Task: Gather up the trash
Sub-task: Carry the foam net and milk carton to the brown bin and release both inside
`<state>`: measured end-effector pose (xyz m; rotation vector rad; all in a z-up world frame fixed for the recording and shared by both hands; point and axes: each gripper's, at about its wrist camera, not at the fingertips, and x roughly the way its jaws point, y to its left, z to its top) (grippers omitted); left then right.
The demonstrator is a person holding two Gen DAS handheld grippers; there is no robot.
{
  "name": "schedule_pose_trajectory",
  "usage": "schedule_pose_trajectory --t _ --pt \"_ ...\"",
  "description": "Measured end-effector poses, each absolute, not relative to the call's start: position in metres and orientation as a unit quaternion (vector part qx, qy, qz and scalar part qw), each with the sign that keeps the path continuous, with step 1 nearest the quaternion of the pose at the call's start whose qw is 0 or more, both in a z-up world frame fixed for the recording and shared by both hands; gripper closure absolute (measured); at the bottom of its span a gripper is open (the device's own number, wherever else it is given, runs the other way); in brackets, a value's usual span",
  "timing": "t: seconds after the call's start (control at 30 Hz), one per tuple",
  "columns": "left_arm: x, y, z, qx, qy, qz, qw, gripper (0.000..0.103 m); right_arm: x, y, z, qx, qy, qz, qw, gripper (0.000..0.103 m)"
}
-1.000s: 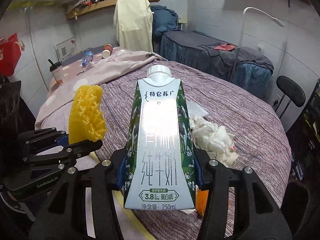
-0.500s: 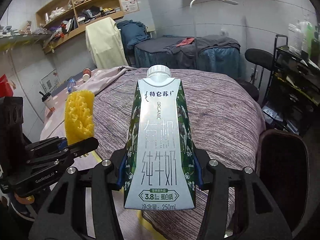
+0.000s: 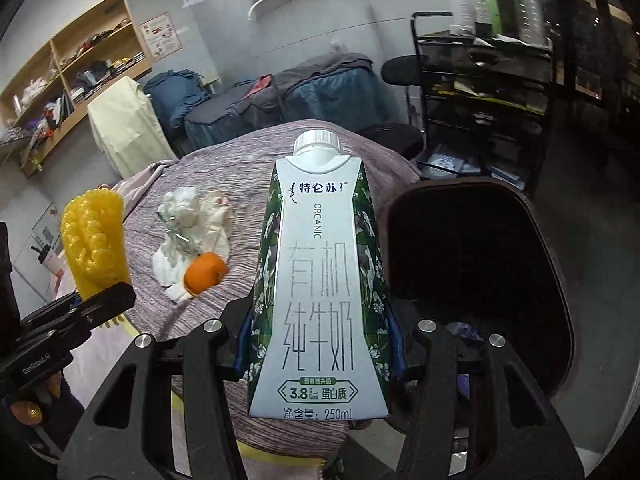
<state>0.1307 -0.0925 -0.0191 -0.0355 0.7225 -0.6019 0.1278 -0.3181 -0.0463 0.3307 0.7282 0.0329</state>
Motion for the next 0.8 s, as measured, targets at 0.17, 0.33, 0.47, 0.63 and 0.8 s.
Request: schedule_pose_trajectory --t 0.17,0.33,0.47,0.63,0.8 --pt "0.127 -0.121 -0.024 -0.006 0.356 -0.313 0.881 0.08 0.117 -0.357 -0.066 0.185 0.363 -0.031 0.913 0.052" --pt "0.127 -0.145 -0.027 0.006 0.364 -0.33 0.871 0.08 0.114 -0.386 -0.08 0.201 0.368 -0.061 0.906 0.052" --pt "0.127 -0.16 -0.027 0.012 0.367 -0.341 0.865 0.08 0.113 -0.402 -0.09 0.21 0.376 -0.075 0.9 0.052" --pt "0.127 -0.177 -0.029 0.022 0.371 -0.353 0.859 0.08 0.119 -0.416 -0.105 0.219 0.39 -0.088 0.89 0.052" --pt "0.127 -0.19 -0.03 0.03 0.377 -0.362 0.852 0.08 0.133 -0.423 -0.121 0.223 0.411 -0.1 0.878 0.052"
